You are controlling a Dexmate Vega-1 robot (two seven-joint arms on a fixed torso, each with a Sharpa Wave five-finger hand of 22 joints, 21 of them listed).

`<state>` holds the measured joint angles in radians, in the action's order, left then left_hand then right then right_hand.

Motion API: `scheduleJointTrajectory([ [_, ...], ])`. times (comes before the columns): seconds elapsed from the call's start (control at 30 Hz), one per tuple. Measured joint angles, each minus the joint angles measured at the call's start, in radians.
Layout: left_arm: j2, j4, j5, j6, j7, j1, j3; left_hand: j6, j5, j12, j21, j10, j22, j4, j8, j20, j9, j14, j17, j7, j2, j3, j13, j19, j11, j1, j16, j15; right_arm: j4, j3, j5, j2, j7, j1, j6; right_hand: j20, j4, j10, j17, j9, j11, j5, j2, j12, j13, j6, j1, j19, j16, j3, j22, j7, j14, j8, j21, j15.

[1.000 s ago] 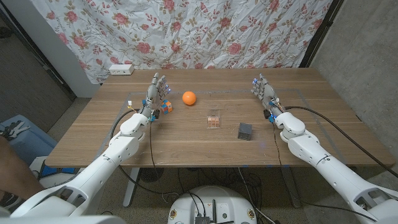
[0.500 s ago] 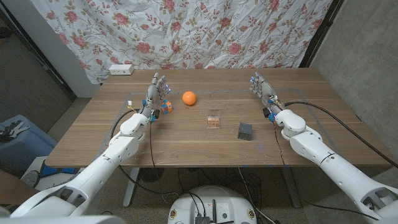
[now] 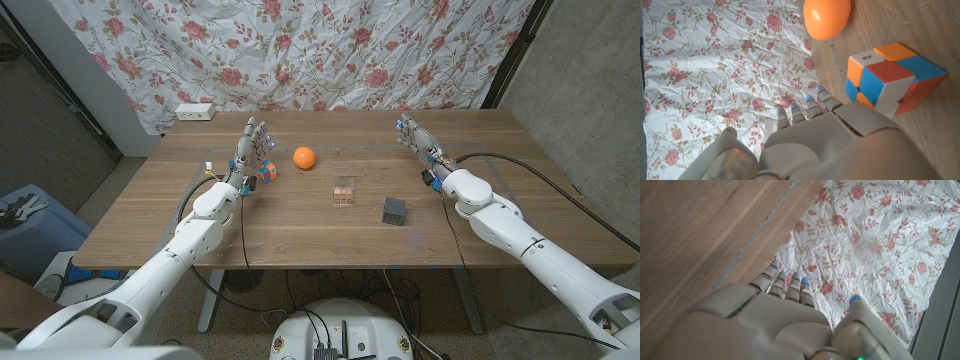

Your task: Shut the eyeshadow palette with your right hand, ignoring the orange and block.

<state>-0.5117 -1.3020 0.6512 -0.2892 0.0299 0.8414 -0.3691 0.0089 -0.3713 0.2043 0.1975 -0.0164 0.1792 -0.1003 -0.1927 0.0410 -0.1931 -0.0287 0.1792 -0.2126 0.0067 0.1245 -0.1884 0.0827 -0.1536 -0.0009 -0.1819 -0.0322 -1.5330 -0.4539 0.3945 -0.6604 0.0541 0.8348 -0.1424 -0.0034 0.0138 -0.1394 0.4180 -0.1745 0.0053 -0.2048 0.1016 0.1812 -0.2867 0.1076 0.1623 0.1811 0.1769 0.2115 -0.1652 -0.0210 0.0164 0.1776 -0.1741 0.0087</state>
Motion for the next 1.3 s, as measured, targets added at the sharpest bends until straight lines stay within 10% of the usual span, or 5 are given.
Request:
scheduleJointTrajectory([
  [1.3, 0.0, 0.0, 0.0, 0.0, 0.0, 0.0, 0.0, 0.0, 0.0, 0.0, 0.0, 0.0, 0.0, 0.0, 0.0, 0.0, 0.0, 0.0, 0.0, 0.0, 0.0, 0.0, 0.0, 0.0, 0.0, 0.0, 0.0, 0.0, -0.181, -0.15, -0.246, -0.142, -0.169, -0.164, 0.332, -0.002, 0.031, -0.02, -0.047, 0.0, -0.005, 0.0, -0.001, 0.004, 0.073, -0.05, -0.089, -0.177, 0.009, 0.005, 0.0, 0.039, 0.091, 0.004, 0.004, 0.042],
])
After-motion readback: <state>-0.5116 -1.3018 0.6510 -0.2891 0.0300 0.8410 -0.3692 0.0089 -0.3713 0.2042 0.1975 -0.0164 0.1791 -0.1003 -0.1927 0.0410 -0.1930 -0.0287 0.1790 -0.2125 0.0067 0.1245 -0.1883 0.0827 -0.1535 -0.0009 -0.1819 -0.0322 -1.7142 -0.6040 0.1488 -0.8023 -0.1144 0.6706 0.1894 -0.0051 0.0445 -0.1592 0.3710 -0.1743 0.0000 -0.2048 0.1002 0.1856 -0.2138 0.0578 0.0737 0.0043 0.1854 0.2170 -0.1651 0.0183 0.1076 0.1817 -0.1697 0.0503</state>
